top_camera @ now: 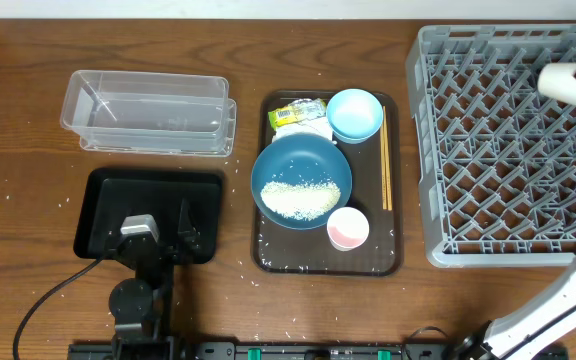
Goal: Sort waste into correct bins and load items into the dishwasher rack
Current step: 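Carry the white cup right and place it upright in the dish rack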
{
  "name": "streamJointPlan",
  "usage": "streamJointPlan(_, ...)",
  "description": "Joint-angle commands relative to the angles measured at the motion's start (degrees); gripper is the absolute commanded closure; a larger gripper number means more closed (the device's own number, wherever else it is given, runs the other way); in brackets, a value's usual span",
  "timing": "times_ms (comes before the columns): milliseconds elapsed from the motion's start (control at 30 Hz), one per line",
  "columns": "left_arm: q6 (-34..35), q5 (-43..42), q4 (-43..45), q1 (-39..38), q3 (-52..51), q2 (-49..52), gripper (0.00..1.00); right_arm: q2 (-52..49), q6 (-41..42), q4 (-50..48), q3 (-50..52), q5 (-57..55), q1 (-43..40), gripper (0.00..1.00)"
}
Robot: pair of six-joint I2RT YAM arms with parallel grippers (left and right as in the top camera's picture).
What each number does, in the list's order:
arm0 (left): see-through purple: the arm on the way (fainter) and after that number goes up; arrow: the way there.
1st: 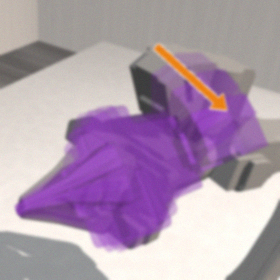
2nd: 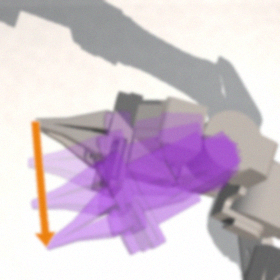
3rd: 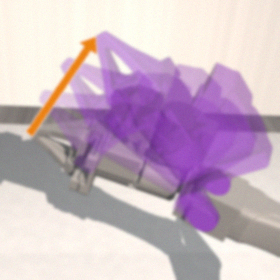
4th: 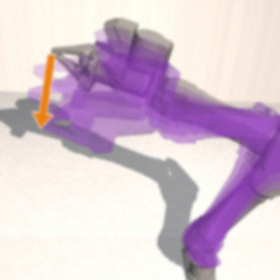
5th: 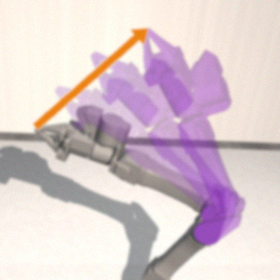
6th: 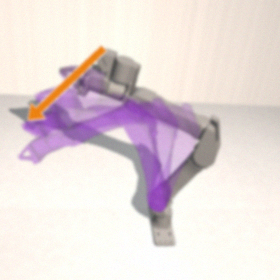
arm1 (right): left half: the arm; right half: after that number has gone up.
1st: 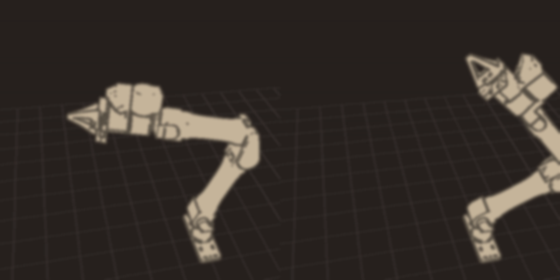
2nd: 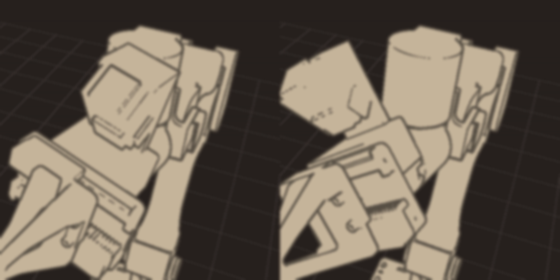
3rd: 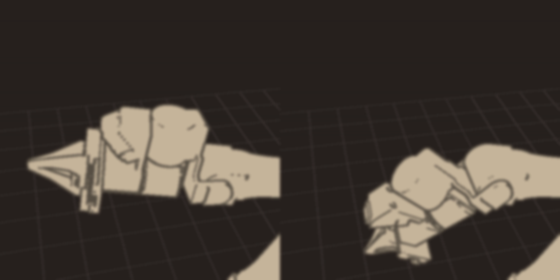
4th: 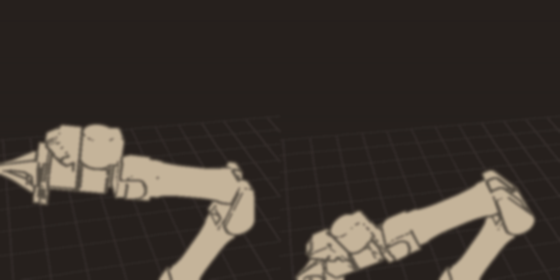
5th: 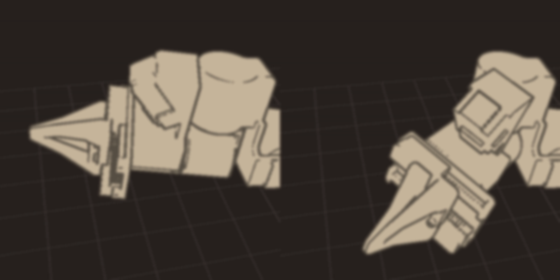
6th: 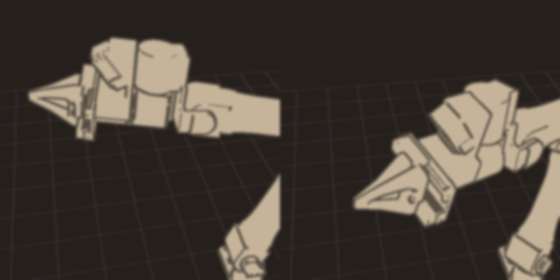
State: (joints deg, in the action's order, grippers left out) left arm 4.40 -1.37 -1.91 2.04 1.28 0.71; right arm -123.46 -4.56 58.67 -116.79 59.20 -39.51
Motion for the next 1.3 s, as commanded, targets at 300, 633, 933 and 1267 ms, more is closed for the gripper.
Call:
streamJointPlan(300,-0.7,0.5,-2.1,0.0,-1.0,-0.1,0.02,1.4,5.4,-20.9,17.3,18.8,-8.4,0.99)
streamJointPlan(633,-0.7,0.5,-2.1,0.0,-1.0,-0.1,0.02,1.4,9.7,-30.2,23.9,17.9,-10.0,0.99)
streamJointPlan(933,-0.7,0.5,-2.1,0.0,-1.0,-0.1,0.02,0.5,8.8,-31.3,24.5,14.8,-9.4,0.99)
streamJointPlan(1267,-0.7,0.5,-2.1,0.0,-1.0,-0.1,0.02,-0.7,11.5,-26.4,24.5,1.9,-9.8,0.93)
